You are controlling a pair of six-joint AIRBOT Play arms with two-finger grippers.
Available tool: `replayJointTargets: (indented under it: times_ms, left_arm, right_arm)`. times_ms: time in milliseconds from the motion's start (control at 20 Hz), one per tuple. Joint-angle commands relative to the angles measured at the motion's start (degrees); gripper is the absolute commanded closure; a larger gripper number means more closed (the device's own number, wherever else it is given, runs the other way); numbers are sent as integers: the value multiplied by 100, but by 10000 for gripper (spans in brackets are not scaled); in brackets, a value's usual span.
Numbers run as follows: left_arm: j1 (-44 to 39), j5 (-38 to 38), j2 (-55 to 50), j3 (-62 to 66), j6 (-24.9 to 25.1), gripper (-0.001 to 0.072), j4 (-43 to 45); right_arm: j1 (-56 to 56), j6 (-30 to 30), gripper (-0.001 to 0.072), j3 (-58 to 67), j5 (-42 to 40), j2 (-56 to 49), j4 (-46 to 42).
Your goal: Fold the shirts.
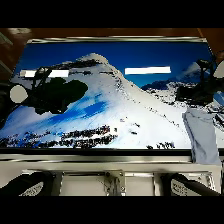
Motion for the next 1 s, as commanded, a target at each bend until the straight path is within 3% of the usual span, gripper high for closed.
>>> replayJointTargets:
  times_ms: [0, 750, 950]
  left_arm:
    - [7, 0, 4, -2, 0, 48, 0]
    - [7, 2, 4, -2, 0, 48, 0]
    - [11, 1137, -39, -7, -2, 48, -39]
  right_arm:
    - [7, 2, 17, 7, 2, -2, 0]
    - [7, 2, 17, 7, -160, -2, 2]
    - [7, 0, 17, 7, -509, -2, 2]
